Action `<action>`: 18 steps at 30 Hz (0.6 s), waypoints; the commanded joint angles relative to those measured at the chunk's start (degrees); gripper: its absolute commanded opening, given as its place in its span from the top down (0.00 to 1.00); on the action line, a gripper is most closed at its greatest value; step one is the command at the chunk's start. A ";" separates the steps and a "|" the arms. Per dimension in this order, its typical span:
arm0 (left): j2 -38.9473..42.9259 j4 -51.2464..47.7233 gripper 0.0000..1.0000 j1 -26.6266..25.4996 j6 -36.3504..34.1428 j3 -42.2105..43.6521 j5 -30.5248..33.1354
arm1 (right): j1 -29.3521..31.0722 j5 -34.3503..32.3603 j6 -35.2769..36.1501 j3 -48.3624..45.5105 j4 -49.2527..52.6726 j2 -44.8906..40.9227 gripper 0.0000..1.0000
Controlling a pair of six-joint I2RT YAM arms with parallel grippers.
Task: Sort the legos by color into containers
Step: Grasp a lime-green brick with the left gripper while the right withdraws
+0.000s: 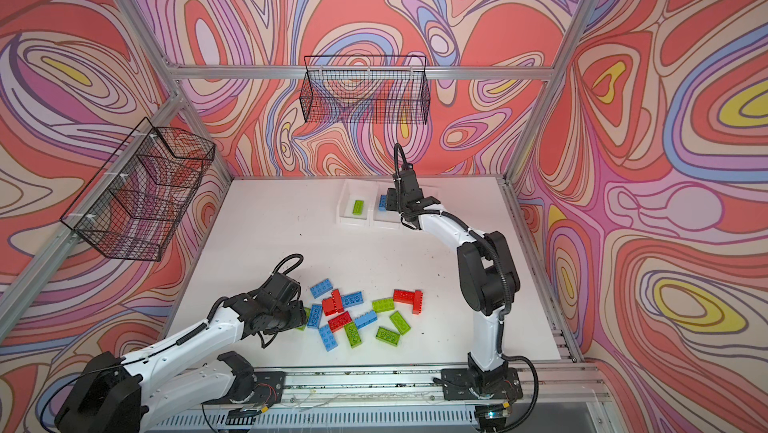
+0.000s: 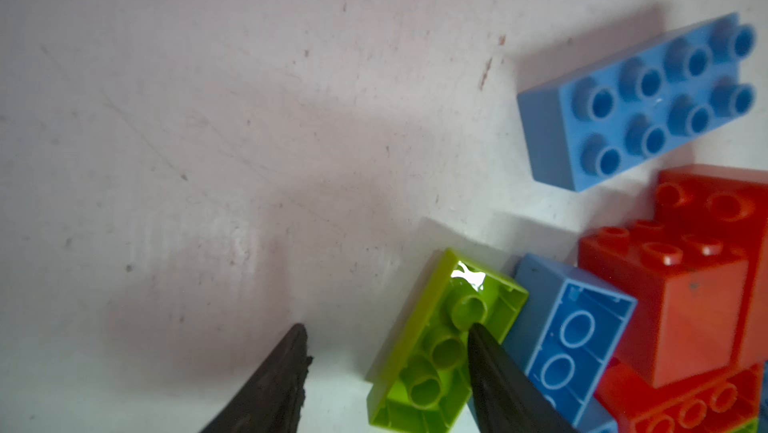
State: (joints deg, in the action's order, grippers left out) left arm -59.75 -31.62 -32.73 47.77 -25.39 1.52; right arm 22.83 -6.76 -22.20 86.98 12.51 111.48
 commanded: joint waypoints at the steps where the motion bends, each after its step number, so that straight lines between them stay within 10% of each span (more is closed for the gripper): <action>1: -1.76 -0.58 0.39 -0.40 0.90 0.78 0.43 | -0.29 -0.22 -0.74 -1.02 -0.23 0.10 0.48; 18: -7.51 -0.82 0.70 -0.40 -5.08 -4.71 2.96 | -0.26 -2.26 -0.41 -3.45 1.37 -2.76 0.49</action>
State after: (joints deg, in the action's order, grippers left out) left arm -66.76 -27.83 -33.01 44.45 -28.58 1.63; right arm 22.83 -7.84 -22.39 83.50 12.86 111.35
